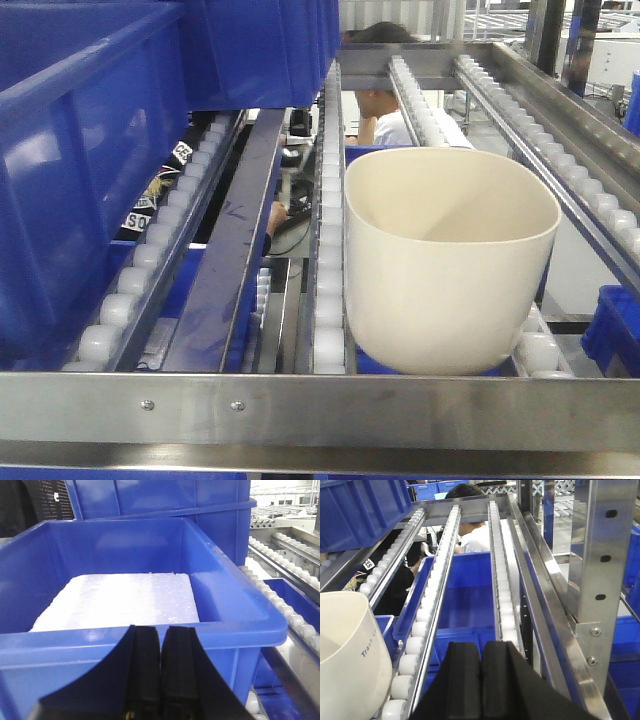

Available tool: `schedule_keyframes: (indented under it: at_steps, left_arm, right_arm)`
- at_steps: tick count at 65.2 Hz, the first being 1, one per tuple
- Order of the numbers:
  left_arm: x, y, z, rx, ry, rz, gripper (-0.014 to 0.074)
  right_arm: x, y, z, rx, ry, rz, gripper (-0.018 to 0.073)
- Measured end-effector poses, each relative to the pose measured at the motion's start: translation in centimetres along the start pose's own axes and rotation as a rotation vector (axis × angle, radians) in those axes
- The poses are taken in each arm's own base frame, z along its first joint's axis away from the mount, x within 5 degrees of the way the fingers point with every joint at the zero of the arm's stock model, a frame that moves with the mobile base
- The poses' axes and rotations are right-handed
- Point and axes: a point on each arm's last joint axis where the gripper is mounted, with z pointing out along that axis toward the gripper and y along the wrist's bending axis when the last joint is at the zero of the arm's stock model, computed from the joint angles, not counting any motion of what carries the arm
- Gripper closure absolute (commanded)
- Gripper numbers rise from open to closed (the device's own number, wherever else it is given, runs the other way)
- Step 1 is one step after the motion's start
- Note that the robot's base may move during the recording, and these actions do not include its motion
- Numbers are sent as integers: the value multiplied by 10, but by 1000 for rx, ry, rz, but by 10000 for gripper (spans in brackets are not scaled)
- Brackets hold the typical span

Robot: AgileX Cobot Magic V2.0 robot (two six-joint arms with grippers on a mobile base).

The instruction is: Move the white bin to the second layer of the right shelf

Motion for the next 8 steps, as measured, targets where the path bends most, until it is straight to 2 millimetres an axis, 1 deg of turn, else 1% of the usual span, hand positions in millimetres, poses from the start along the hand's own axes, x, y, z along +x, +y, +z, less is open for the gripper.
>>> schedule_keyframes:
  at_steps: [8]
  left_arm:
    - [0, 0, 0, 0, 0, 0, 512]
  right_arm:
    - [0, 0, 0, 0, 0, 0, 536]
